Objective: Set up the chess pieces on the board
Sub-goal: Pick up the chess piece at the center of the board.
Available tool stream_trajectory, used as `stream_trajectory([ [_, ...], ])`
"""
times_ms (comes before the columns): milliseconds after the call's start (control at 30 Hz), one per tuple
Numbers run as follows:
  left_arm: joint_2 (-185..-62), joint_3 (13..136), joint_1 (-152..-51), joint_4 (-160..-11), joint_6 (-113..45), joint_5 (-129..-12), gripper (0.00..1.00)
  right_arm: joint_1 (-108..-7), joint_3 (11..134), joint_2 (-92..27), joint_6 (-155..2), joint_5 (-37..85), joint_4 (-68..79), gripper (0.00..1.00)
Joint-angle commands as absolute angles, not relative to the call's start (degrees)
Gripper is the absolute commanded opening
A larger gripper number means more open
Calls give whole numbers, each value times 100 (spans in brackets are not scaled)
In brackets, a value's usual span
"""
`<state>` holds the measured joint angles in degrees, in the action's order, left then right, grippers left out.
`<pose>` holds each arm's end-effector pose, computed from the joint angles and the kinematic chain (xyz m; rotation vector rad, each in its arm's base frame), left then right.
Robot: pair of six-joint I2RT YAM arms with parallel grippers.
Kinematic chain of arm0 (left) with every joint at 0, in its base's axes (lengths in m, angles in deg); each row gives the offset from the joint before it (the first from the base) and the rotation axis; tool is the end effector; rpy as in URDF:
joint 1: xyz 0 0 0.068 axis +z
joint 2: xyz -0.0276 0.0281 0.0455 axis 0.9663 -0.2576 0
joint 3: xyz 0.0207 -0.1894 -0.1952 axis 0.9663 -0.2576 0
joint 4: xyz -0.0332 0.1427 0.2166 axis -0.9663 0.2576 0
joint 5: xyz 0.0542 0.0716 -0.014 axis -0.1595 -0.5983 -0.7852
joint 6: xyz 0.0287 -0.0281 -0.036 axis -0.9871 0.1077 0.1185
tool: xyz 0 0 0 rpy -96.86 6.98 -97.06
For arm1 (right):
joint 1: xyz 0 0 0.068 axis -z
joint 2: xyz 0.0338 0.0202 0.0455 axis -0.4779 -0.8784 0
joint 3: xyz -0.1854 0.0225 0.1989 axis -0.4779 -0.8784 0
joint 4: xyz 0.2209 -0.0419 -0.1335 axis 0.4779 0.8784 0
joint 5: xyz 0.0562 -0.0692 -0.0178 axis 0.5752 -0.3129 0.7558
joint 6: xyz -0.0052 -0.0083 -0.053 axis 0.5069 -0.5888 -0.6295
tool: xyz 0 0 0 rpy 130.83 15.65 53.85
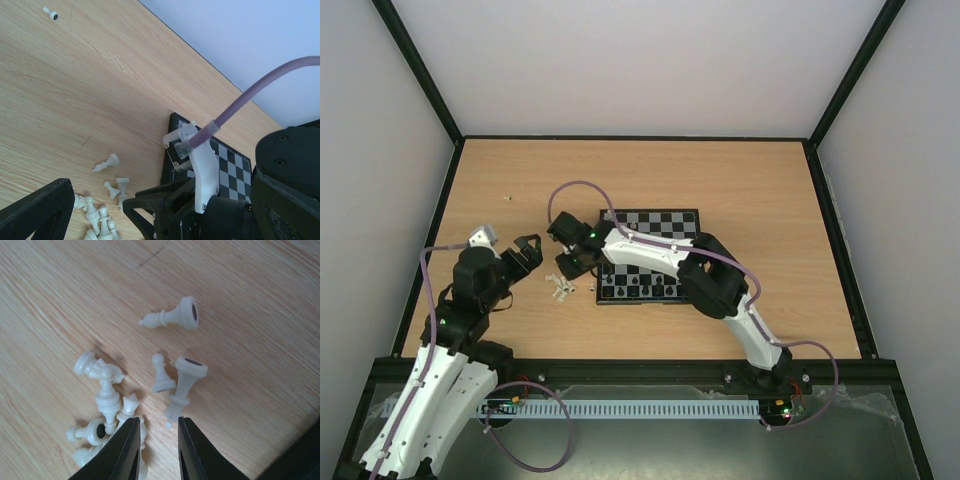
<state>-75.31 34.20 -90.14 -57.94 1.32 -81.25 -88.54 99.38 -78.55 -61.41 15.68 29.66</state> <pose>0.1240 -0.0319 0.2740 -0.5701 1.9221 -0.6656 0.2498 0.4319 0.1909 -0.8317 2.4007 0.6042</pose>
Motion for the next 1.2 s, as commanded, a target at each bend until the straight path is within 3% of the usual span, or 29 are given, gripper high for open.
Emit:
stream_trajectory([
  [0, -7502, 3578, -8985, -5642, 50, -8075, 100, -8886, 10320, -8089, -6155, 1445, 3356, 22],
  [533, -7520, 3568, -8982, -5676, -14, -8099, 99, -8901, 11352, -8821, -6337, 1587, 3736, 23],
  [1167, -7503, 3562, -8975, -5663, -14, -8066, 99, -8901, 11642, -9192, -6392, 1346, 3891, 23],
])
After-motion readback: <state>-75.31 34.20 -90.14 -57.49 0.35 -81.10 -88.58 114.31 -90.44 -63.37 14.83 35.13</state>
